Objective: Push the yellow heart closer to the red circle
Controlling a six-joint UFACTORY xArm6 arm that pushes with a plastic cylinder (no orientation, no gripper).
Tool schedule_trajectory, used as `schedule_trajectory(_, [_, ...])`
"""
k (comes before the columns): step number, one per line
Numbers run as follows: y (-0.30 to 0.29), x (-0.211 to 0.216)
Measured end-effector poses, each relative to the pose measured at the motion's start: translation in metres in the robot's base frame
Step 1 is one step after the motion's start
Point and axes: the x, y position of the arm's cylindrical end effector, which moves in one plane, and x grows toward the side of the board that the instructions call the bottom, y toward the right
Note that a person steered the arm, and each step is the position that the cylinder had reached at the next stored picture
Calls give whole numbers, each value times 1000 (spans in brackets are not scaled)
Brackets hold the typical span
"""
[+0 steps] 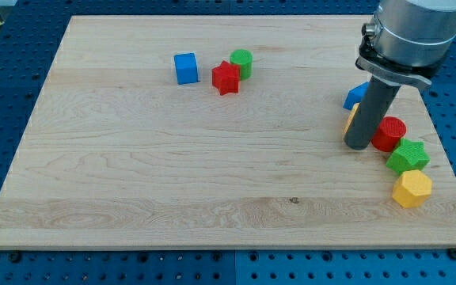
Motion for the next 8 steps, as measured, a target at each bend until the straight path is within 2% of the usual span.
schedule_trajectory(4, [10, -27])
schedule_trajectory(5, [-17, -40])
schedule_trajectory(6, [-38, -75])
schedule_trajectory(7, [-39, -87])
schedule_trajectory(8, [-35, -77])
